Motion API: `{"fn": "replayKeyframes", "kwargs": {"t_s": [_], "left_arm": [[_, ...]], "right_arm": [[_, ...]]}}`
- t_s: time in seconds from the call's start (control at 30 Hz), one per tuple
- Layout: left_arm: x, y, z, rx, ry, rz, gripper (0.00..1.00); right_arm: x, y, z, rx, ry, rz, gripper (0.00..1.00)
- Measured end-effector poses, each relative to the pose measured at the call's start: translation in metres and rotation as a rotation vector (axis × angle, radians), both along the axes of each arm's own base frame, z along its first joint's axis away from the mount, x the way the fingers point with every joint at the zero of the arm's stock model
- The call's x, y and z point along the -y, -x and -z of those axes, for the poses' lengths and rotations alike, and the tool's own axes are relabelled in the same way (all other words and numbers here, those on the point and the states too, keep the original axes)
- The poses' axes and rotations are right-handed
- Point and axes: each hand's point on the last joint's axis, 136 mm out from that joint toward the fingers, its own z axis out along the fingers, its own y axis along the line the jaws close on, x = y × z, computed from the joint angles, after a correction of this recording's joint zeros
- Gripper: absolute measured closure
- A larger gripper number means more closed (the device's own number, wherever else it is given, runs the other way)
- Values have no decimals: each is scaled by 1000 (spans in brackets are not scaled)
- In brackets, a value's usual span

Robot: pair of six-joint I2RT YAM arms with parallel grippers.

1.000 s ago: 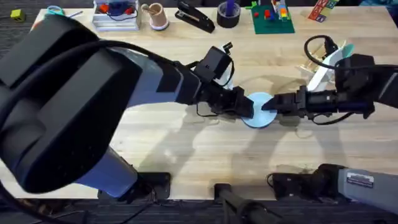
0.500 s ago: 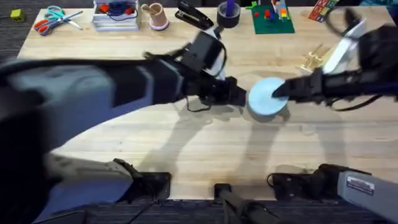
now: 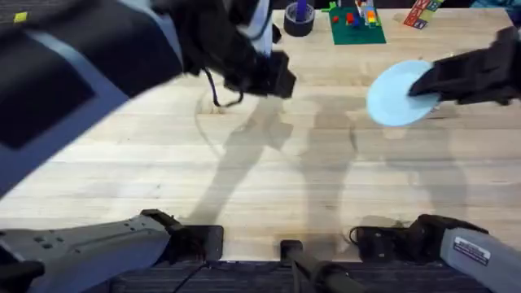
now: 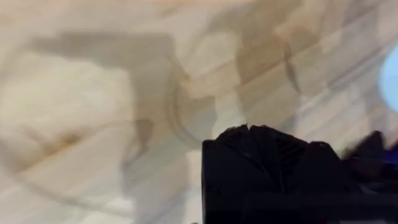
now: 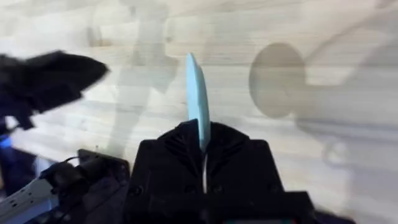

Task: Pick up the plates from the table one by one and place each into a slot on the dish rack.

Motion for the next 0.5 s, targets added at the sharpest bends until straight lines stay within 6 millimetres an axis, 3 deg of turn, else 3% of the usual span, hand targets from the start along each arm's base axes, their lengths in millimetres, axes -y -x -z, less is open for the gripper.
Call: {"fn": "replayKeyframes", "kwargs": {"t_s": [0.3,0.5], "left_arm": [[-40,-32,-49,190,-176,-3,960],[-44,-40,-73,292,-224,66,960]], "right_arm": [[37,28,-41,-55,208,173,971],[61,45,-60,-77,319,327,970]]}}
